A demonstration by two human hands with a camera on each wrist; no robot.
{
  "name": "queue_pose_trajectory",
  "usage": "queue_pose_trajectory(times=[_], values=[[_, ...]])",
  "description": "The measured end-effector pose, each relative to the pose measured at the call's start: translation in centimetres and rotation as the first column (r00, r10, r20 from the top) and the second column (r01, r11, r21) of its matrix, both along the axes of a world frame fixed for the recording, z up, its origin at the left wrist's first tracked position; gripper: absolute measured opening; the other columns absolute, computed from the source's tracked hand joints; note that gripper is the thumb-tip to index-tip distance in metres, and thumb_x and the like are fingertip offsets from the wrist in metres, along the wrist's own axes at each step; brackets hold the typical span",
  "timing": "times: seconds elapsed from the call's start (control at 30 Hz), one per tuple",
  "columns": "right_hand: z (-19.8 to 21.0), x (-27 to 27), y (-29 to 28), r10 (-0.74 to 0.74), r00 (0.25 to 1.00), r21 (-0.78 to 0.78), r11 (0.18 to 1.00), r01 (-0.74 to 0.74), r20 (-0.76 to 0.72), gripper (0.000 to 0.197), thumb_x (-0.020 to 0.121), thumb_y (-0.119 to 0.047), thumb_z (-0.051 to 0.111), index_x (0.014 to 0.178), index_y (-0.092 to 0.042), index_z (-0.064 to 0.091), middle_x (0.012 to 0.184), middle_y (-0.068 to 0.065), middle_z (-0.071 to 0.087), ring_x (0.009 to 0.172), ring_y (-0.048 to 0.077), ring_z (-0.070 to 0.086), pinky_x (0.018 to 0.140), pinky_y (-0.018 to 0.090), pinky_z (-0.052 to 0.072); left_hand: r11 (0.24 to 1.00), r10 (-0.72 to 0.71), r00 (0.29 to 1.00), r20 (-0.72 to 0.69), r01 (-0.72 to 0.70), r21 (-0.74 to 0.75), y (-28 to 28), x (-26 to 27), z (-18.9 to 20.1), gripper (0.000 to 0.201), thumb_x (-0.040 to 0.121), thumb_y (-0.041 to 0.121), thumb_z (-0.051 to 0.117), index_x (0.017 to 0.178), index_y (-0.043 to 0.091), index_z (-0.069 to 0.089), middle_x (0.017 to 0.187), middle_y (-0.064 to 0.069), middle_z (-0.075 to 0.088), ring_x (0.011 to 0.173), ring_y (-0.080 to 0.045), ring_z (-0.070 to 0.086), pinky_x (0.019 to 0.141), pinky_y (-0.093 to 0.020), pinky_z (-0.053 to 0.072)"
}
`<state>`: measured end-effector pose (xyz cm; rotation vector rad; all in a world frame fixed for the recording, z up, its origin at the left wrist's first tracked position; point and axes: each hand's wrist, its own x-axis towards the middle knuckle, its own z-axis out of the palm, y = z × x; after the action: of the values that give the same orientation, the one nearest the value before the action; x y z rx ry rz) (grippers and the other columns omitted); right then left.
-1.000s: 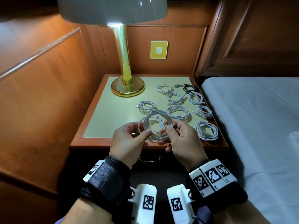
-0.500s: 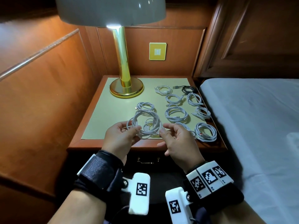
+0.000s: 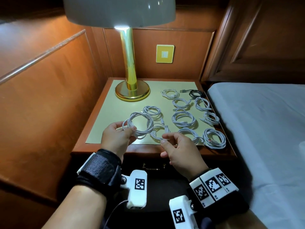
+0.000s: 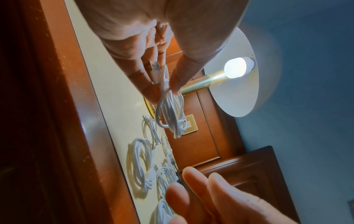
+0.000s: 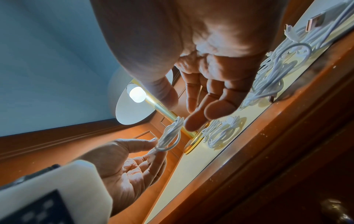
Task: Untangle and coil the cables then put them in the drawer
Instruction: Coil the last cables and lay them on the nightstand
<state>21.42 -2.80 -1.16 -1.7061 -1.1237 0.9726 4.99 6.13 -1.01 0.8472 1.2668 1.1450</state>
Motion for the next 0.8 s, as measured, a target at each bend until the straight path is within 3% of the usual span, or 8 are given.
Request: queue_pose_trajectory(times=[0.13, 0.43, 0.6, 0.7, 0.77, 0.8], values=[[-0.1, -0.5, 0.2, 0.030, 0.999, -0.007, 1.000, -0.030, 0.041, 0.021, 0.096, -0.030, 0.061, 0.116, -0.023, 0.062, 0.092, -0.006, 0.067, 0.070, 0.005, 0.071, 0.066, 0.012, 0.048, 0.998, 0.061, 0.998, -0.031, -0.061, -0.007, 0.9, -0.9, -0.5, 0.033, 0.086, -0.005, 0.070, 0.112, 0.008, 0.056, 0.093, -0.018, 0.069, 0.073, -0.025, 0.069, 0.063, -0.029, 0.059], [-0.2, -1.0, 0.0, 0.096, 0.992, -0.056, 0.994, -0.091, 0.087, 0.020, 0.095, -0.025, 0.059, 0.116, -0.025, 0.062, 0.083, -0.005, 0.067, 0.076, 0.007, 0.071, 0.074, 0.025, 0.056, 0.992, 0.095, 0.986, -0.135, -0.106, -0.073, 2.1, -1.7, -2.6, 0.034, 0.082, 0.004, 0.077, 0.101, 0.015, 0.050, 0.101, -0.024, 0.068, 0.070, -0.030, 0.066, 0.056, -0.036, 0.054], [-0.2, -1.0, -0.1, 0.115, 0.984, -0.064, 0.992, -0.107, 0.137, 0.022, 0.096, -0.027, 0.058, 0.117, -0.027, 0.062, 0.083, -0.004, 0.068, 0.076, 0.005, 0.071, 0.078, 0.027, 0.056, 0.989, 0.097, 0.976, -0.192, -0.117, -0.092, 2.3, -1.7, -3.0, 0.041, 0.073, 0.008, 0.084, 0.099, 0.012, 0.053, 0.098, -0.021, 0.068, 0.065, -0.028, 0.068, 0.074, -0.044, 0.061], [-0.2, -0.7, -0.2, 0.121, 0.981, -0.068, 0.991, -0.111, 0.155, 0.022, 0.095, -0.027, 0.058, 0.117, -0.027, 0.061, 0.084, -0.004, 0.068, 0.076, 0.005, 0.070, 0.074, 0.023, 0.055, 0.989, 0.047, 0.963, -0.266, -0.083, -0.126, 3.2, -2.1, -4.4, 0.049, 0.052, 0.027, 0.082, 0.094, 0.017, 0.057, 0.100, -0.012, 0.069, 0.088, -0.032, 0.072, 0.088, -0.051, 0.058], [-0.2, -0.5, -0.2, 0.121, 0.979, -0.072, 0.991, -0.111, 0.162, 0.022, 0.095, -0.026, 0.058, 0.117, -0.027, 0.061, 0.084, -0.005, 0.068, 0.075, 0.004, 0.070, 0.072, 0.020, 0.053, 0.994, -0.009, 0.938, -0.345, -0.030, -0.109, 3.6, -2.4, -5.3, 0.045, 0.059, 0.029, 0.080, 0.098, 0.016, 0.062, 0.106, -0.007, 0.066, 0.100, -0.034, 0.069, 0.095, -0.049, 0.055], [-0.2, -0.3, -0.2, 0.122, 0.979, -0.074, 0.991, -0.111, 0.164, 0.022, 0.095, -0.025, 0.058, 0.116, -0.027, 0.061, 0.084, -0.005, 0.068, 0.074, 0.004, 0.070, 0.070, 0.018, 0.052, 0.995, -0.042, 0.918, -0.394, 0.002, -0.102, 2.9, -2.3, -4.2, 0.045, 0.067, 0.025, 0.080, 0.107, 0.013, 0.064, 0.113, -0.007, 0.065, 0.104, -0.033, 0.067, 0.098, -0.048, 0.053]])
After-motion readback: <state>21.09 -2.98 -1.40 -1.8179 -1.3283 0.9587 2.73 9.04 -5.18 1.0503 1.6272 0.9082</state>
